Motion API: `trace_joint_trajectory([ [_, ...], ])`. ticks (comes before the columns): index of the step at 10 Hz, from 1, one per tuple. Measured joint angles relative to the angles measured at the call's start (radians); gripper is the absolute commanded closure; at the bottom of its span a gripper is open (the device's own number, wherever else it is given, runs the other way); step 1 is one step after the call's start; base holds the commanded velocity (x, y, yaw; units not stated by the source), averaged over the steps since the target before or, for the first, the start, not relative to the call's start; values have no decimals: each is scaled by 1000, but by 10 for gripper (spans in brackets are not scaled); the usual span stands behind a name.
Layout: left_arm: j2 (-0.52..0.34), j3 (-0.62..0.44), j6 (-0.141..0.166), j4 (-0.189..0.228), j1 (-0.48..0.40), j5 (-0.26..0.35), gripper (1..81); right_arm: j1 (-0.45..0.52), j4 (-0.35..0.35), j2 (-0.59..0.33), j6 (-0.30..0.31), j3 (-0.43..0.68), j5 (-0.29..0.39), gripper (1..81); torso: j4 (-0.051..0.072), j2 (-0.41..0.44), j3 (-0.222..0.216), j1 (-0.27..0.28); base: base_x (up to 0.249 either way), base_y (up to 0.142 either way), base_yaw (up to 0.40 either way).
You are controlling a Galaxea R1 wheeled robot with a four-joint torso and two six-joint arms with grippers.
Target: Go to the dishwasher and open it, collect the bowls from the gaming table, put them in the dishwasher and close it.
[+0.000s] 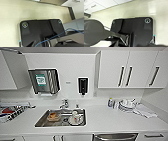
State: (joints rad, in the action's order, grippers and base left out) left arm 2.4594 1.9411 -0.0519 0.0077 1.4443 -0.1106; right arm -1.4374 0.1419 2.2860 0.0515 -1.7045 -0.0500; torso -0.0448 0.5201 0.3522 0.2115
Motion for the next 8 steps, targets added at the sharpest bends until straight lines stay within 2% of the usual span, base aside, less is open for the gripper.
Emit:
trace_joint_trajectory([
  [3,-88,-130,0,0,-7,-2,10,24,0,-45,7,72,3,10,0,108,4,68,0,0,0],
  [6,-283,-365,-1,1,-45,-23,10,56,0,-81,22,96,12,10,0,216,5,136,0,0,0],
  [8,-413,-528,-1,13,-54,-36,10,79,0,-134,44,153,17,10,0,285,7,179,0,0,0],
])
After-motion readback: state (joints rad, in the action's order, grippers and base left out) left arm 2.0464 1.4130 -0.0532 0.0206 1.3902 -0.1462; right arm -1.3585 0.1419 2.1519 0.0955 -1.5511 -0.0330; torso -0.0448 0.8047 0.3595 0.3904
